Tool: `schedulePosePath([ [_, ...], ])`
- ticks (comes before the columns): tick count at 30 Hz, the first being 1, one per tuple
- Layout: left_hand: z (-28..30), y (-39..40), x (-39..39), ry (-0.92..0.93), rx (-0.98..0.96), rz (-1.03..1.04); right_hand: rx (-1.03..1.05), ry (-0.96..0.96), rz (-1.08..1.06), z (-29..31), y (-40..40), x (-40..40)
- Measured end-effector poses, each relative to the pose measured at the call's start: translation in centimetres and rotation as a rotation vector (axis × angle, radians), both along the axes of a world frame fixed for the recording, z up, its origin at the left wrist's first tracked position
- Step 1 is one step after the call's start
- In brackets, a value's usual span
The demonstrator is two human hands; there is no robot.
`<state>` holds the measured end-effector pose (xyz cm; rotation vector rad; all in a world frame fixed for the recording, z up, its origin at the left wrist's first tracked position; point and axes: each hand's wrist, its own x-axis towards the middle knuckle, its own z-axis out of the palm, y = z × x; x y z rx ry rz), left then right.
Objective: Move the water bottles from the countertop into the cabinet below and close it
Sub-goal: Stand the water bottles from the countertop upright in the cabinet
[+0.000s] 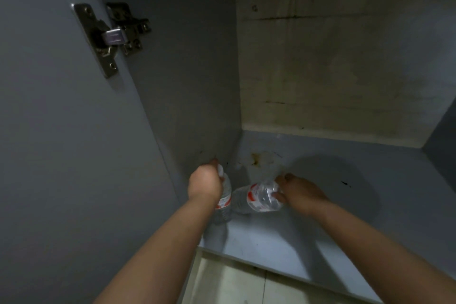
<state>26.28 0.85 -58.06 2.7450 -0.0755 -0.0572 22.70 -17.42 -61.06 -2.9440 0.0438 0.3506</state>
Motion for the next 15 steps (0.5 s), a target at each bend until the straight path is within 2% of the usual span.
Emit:
schedulePosePath([
  [10,-0.1,0.3,0.4,0.002,0.021,-0.034,0.362,-0.248,0.085,1.2,-0.6,0.9],
  [12,-0.2,0.1,0.7,0.002,0.025,-0.049,0.398,-0.29,0.079,1.4,0.7,1.4],
  [15,-0.1,-0.3,1.2,0.017,0.011,-0.06,0.38,-0.25,0.07,1.8,3.5,2.1],
])
